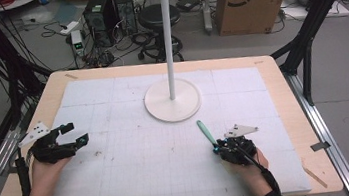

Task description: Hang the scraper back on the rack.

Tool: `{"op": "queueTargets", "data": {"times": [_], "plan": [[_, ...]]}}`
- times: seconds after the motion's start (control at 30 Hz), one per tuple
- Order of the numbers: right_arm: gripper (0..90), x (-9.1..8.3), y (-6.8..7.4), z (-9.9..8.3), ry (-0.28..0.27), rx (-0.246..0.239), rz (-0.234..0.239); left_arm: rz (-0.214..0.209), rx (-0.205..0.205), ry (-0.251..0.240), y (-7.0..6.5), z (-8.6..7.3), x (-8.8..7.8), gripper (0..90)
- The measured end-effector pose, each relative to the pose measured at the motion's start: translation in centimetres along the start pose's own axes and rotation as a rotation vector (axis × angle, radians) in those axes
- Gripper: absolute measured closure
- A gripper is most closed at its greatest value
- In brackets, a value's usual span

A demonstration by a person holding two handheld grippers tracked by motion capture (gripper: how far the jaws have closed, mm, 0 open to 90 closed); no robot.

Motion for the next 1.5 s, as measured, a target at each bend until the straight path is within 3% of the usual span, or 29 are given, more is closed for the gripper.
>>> {"op": "queueTargets", "data": {"times": [0.07, 0.27, 0.53, 0.73, 1.03, 1.1, 1.5], "plan": [[76.9, 0.0, 0.1, 0.0, 0.0, -0.001, -0.005, 0.0, -0.001, 0.002, 0.0, 0.0, 0.0, 16.5], [80.1, 0.0, -0.4, 0.3, 0.019, 0.087, 0.019, -0.002, 0.004, 0.0, -0.2, 0.1, 0.1, 16.7], [81.1, -0.2, -1.1, 0.8, 0.03, 0.087, 0.051, 0.0, 0.0, -0.002, -0.1, 0.0, 0.0, 16.7], [81.1, -1.6, -1.7, 2.2, -0.029, 0.103, 0.089, -0.006, -0.001, 0.004, -0.1, -0.1, 0.2, 16.7], [81.2, -5.5, -1.9, 6.5, -0.145, 0.074, 0.155, -0.011, -0.002, 0.006, -0.2, -0.2, 0.3, 16.7], [81.2, -7.1, -1.9, 8.3, -0.185, 0.058, 0.19, -0.015, -0.003, 0.006, -0.3, -0.2, 0.3, 16.7], [81.3, -11.7, -1.6, 14.7, -0.286, -0.018, 0.275, -0.036, 0.001, 0.022, -0.3, -0.4, 0.5, 16.4]]}}
Point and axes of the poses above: each handheld gripper's, and its own axes: x roughly forward along the jaws, z roughly out of its top, y roughly to its left, the point moved 1 cm from there along x, roughly forward along the jaws, and after that the axes turned 14 degrees about x, right-handed, at the moved point
